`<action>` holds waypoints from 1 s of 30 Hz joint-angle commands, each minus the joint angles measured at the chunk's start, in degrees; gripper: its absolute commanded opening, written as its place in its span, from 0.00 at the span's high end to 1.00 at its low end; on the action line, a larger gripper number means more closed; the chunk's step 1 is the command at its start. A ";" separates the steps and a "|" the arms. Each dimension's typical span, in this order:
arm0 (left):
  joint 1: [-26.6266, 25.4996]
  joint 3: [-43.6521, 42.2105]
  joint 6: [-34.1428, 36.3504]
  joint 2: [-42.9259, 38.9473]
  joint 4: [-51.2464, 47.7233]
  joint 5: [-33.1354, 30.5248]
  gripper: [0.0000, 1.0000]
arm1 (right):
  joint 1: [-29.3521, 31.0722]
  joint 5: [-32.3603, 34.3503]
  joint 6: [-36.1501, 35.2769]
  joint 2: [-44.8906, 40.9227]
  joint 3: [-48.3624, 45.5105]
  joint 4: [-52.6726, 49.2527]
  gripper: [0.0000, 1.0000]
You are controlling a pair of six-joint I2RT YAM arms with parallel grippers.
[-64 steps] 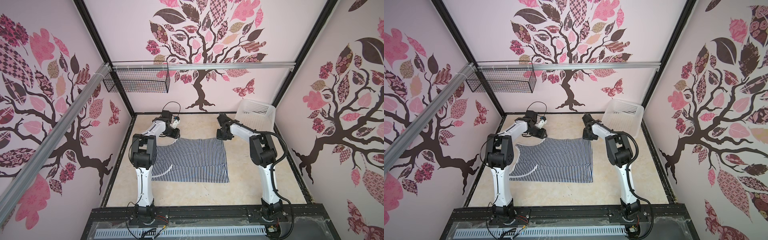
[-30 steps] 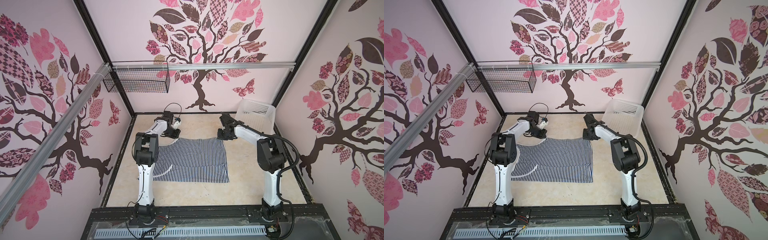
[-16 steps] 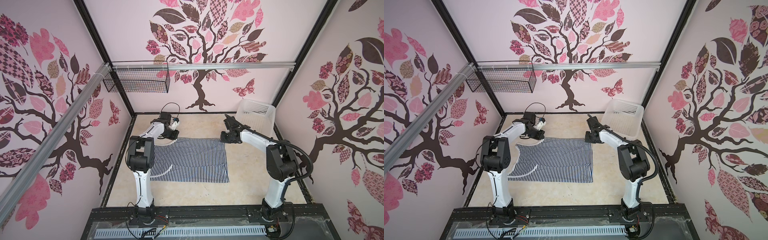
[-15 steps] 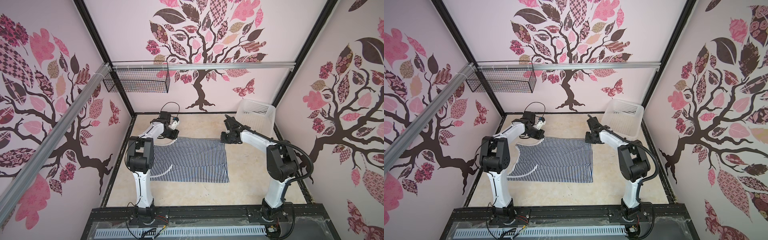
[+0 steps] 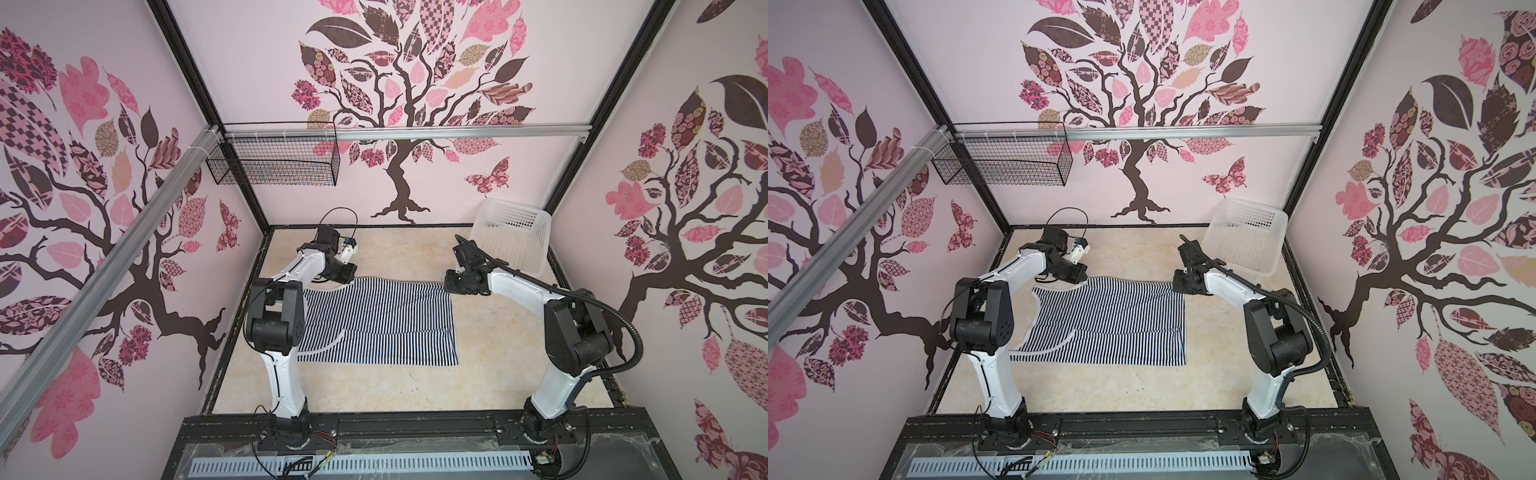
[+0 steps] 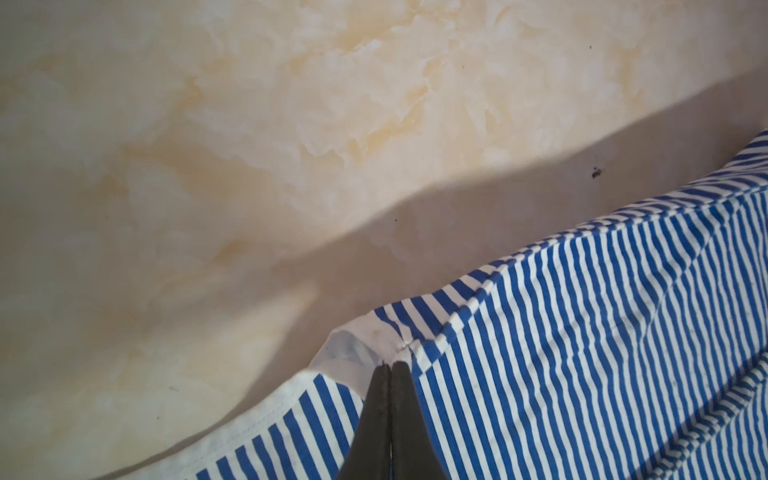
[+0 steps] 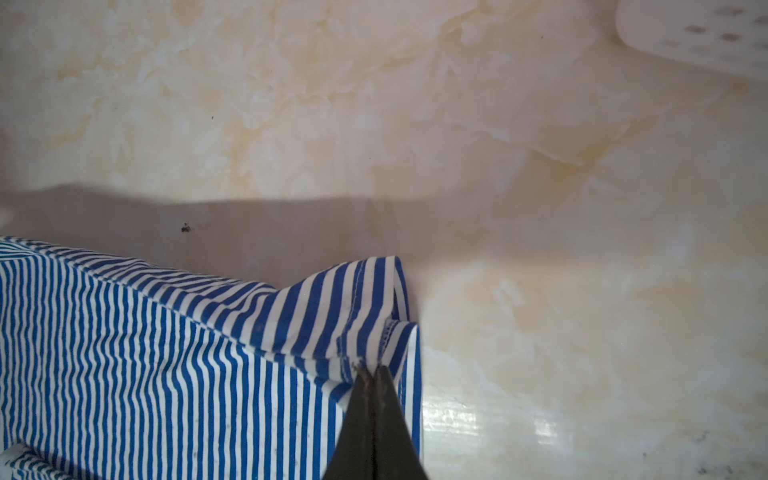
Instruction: Fold and stack the tank tops
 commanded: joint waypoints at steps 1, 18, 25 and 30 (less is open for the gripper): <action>0.54 -2.62 0.26 -4.30 1.38 0.87 1.00 | 0.33 -1.25 1.08 -3.32 -1.71 0.48 1.00; 3.00 -17.40 0.74 -15.72 4.55 3.33 1.00 | 0.51 -4.50 2.84 -9.22 -10.27 2.79 1.00; 3.10 -22.51 0.72 -19.64 5.10 4.04 1.00 | 0.61 -4.83 3.68 -11.76 -12.94 3.05 1.00; 3.11 -25.52 0.90 -21.28 5.34 4.36 1.00 | 1.22 -5.18 4.29 -12.53 -15.30 3.90 1.00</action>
